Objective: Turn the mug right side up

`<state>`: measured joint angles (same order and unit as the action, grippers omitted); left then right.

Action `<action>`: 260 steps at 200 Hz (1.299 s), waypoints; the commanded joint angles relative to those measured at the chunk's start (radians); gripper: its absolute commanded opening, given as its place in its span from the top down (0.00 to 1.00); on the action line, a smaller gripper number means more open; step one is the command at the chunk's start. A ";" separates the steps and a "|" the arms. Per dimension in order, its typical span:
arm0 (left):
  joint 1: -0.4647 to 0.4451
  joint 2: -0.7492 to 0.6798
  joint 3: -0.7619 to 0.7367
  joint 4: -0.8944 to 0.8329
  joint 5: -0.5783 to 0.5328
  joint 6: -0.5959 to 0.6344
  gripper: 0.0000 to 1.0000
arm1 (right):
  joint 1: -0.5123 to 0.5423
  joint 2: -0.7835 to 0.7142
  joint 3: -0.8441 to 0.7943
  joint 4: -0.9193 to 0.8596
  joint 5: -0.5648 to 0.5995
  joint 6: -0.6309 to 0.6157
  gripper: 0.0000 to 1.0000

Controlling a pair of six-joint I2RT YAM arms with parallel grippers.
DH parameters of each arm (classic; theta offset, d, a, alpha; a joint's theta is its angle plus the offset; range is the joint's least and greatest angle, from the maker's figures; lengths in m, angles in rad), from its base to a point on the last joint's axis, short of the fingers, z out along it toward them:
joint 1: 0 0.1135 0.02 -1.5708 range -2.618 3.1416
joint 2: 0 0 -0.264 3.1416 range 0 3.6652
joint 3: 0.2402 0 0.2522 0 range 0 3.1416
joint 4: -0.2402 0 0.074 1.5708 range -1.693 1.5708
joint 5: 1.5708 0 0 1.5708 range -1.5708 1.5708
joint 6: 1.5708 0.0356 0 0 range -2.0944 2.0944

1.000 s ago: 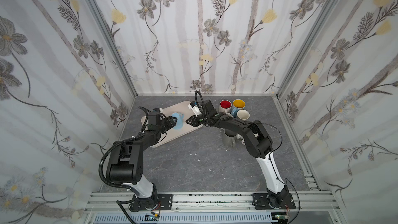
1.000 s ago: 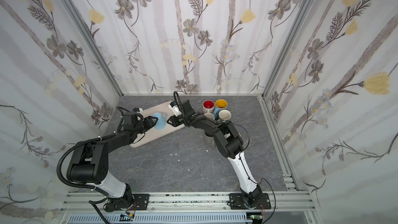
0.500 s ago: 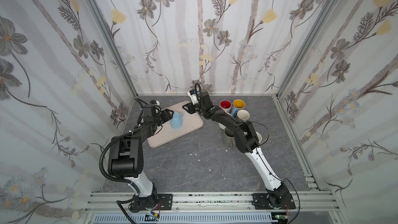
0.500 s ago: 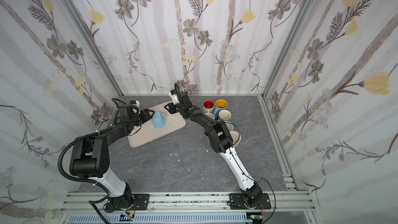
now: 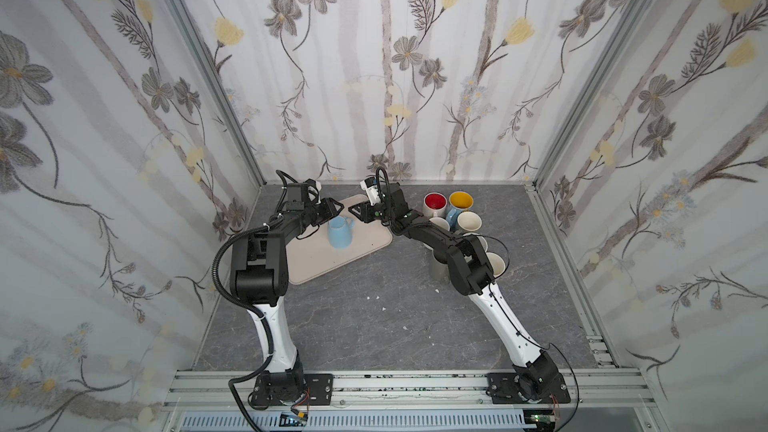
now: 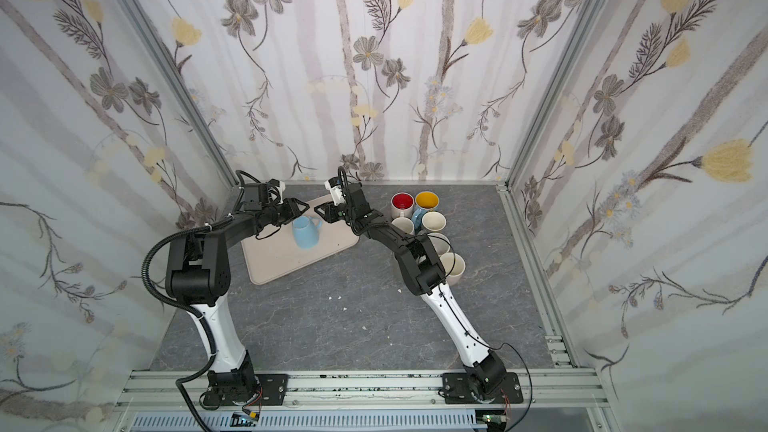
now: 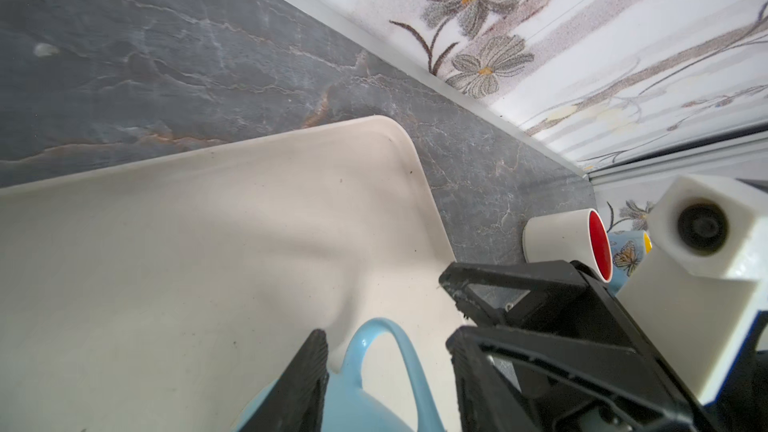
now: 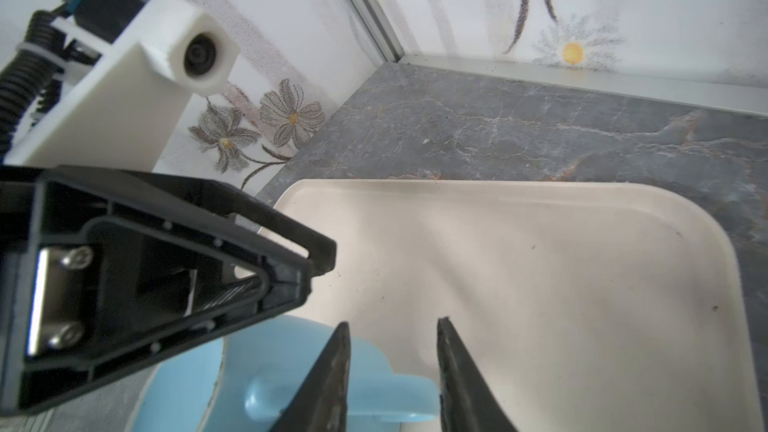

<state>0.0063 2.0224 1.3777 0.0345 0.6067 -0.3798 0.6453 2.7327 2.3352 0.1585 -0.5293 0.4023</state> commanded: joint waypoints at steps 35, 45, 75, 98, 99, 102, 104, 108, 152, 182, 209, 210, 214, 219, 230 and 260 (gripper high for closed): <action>-0.035 0.042 0.075 -0.118 0.045 0.095 0.71 | 0.003 -0.024 0.004 -0.093 -0.106 -0.034 0.67; -0.041 0.042 0.074 -0.118 0.054 0.099 0.74 | 0.005 -0.022 0.004 -0.102 -0.130 -0.030 0.69; -0.049 0.022 0.064 -0.110 0.052 0.099 0.74 | 0.010 -0.029 0.000 -0.164 -0.167 -0.038 0.76; -0.049 -0.014 0.055 -0.114 0.025 0.110 0.63 | 0.011 -0.080 -0.073 -0.186 -0.186 -0.053 0.78; -0.048 -0.016 0.055 -0.116 0.023 0.111 0.62 | 0.010 -0.083 -0.079 -0.185 -0.186 -0.053 0.78; -0.048 -0.020 0.055 -0.118 0.019 0.113 0.60 | 0.011 -0.094 -0.096 -0.183 -0.186 -0.056 0.78; -0.048 -0.023 0.055 -0.119 0.016 0.114 0.59 | 0.010 -0.102 -0.107 -0.181 -0.186 -0.058 0.78; -0.047 -0.032 0.054 -0.123 0.009 0.116 0.57 | 0.011 -0.119 -0.134 -0.177 -0.185 -0.064 0.78; -0.014 -0.163 -0.055 -0.118 -0.120 0.062 0.51 | 0.012 -0.237 -0.335 -0.134 -0.184 -0.094 0.79; 0.016 -0.310 -0.260 -0.081 -0.210 0.013 0.51 | 0.026 -0.266 -0.388 -0.145 -0.193 -0.119 0.79; 0.035 -0.456 -0.463 -0.029 -0.238 -0.048 0.51 | 0.045 -0.275 -0.393 -0.209 -0.195 -0.169 0.79; 0.035 -0.460 -0.472 -0.027 -0.239 -0.051 0.51 | 0.047 -0.276 -0.394 -0.212 -0.194 -0.170 0.79; 0.034 -0.483 -0.502 -0.017 -0.239 -0.062 0.51 | 0.048 -0.279 -0.398 -0.221 -0.194 -0.178 0.79; 0.035 -0.509 -0.541 0.000 -0.236 -0.075 0.51 | 0.051 -0.289 -0.408 -0.228 -0.194 -0.186 0.79; 0.034 -0.566 -0.624 0.037 -0.227 -0.109 0.52 | 0.049 -0.318 -0.448 -0.228 -0.183 -0.197 0.79; 0.004 -0.667 -0.792 0.147 -0.218 -0.200 0.53 | 0.016 -0.404 -0.558 -0.114 -0.155 -0.137 0.80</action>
<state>0.0330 1.4033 0.6720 0.1219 0.4030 -0.4892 0.6872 2.3909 1.8339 -0.0502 -0.7002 0.2447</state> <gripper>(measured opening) 0.476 0.198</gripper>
